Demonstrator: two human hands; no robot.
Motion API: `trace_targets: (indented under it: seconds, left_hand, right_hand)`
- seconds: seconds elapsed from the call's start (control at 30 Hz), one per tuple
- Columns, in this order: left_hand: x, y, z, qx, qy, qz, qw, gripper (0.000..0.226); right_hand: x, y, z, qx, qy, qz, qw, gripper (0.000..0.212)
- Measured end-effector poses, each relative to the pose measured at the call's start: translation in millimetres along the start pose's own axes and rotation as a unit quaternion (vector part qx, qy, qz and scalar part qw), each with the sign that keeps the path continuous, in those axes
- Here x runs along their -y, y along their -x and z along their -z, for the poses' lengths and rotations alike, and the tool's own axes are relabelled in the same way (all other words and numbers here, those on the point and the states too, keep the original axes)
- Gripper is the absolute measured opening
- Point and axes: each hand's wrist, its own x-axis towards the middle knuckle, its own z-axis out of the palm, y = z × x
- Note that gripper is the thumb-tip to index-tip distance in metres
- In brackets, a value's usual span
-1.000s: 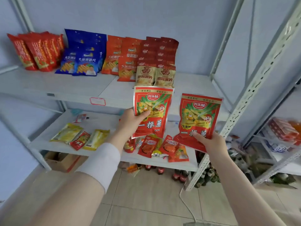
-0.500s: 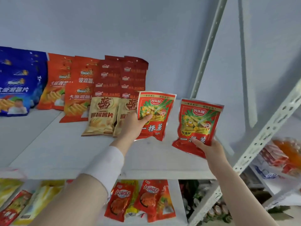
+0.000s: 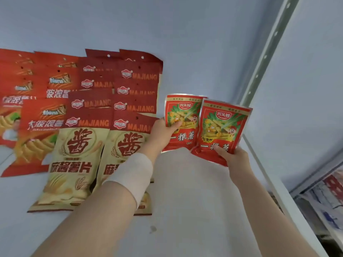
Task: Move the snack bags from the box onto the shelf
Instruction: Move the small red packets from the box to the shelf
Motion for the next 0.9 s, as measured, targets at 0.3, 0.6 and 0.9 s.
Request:
trace_targets:
  seconds: [0.3, 0.6, 0.9]
  left_hand:
    - [-3, -108, -36, -0.003, 0.007, 0.018, 1.0, 0.03]
    - [12, -166, -45, -0.028, 0.015, 0.073, 0.997, 0.03]
    - [17, -180, -50, -0.121, -0.074, 0.049, 0.989, 0.045]
  right_hand:
    - [2, -115, -15, -0.013, 0.023, 0.019, 0.999, 0.027]
    - [-12, -171, -30, -0.019, 0.109, 0.033, 0.993, 0.026]
    - [-12, -172, -47, -0.101, 0.151, 0.074, 0.981, 0.05]
